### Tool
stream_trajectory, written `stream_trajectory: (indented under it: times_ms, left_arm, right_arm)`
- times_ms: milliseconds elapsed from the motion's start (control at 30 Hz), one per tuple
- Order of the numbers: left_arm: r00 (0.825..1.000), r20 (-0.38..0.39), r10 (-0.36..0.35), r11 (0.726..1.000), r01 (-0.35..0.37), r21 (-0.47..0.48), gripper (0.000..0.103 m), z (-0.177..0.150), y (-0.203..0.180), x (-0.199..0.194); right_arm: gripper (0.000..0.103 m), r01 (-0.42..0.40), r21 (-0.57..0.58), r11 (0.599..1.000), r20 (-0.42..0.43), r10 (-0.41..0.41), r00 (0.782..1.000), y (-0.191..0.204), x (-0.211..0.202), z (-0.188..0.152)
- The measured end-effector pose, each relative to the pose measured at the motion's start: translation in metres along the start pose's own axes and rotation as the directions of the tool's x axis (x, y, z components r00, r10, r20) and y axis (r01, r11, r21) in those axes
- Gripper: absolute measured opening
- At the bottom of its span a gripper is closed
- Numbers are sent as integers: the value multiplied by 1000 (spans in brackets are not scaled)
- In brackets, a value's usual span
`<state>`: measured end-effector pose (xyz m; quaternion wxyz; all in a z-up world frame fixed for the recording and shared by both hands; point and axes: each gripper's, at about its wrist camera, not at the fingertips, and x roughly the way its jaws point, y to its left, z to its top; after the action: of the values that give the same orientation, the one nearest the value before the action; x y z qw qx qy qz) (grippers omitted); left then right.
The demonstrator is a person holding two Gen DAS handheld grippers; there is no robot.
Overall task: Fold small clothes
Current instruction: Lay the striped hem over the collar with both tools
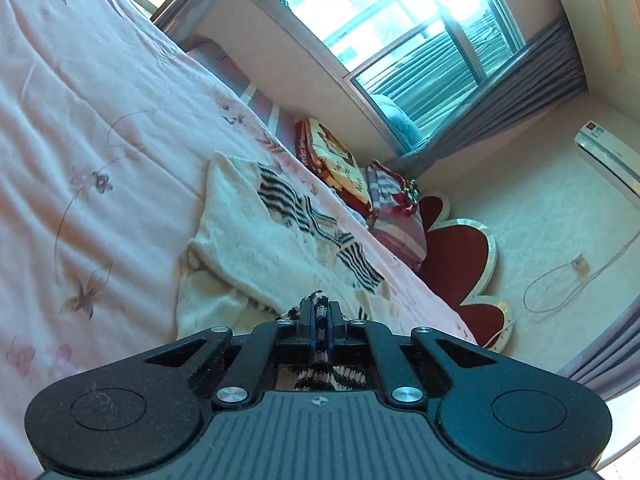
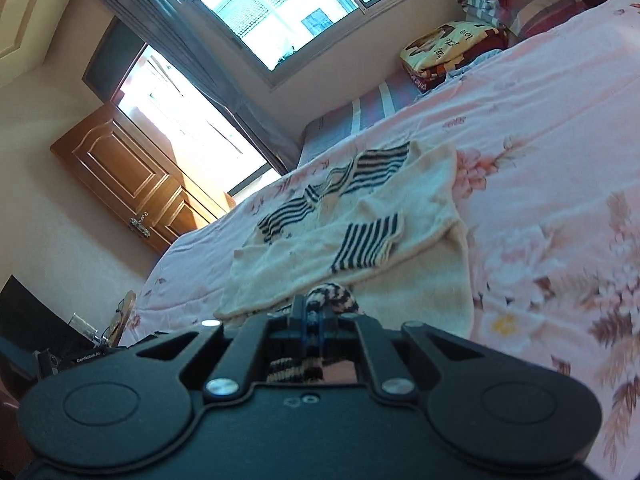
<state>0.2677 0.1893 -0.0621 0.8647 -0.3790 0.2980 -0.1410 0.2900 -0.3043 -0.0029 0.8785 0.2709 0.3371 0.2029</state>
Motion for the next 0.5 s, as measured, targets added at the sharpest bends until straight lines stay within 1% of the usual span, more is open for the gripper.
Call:
stream_trajectory:
  times_ms: [100, 167, 233, 300, 367, 500]
  left_arm:
    - [1000, -3, 23, 1000, -23, 11, 5, 26, -4, 34]
    - [999, -6, 37, 999, -37, -2, 5, 42, -1, 60]
    - [997, -17, 73, 997, -74, -6, 5, 55, 2, 86]
    - [993, -34, 111, 994, -111, -1, 5, 67, 5, 115]
    - [987, -55, 154, 988, -154, 0, 5, 77, 9, 142]
    - [979, -71, 191, 981, -192, -13, 5, 100, 20, 191]
  right_arm:
    - [6, -19, 45, 999, -8, 19, 1000, -8, 33, 33]
    - [6, -28, 88, 996, -20, 30, 999, -18, 59, 51]
    - [6, -41, 131, 991, -25, 44, 999, -29, 83, 66]
    - [6, -53, 198, 979, -30, 60, 998, -46, 110, 79]
    - [6, -43, 239, 970, -42, 55, 998, -61, 135, 89]
    - [6, -4, 322, 947, -77, 31, 997, -98, 185, 105]
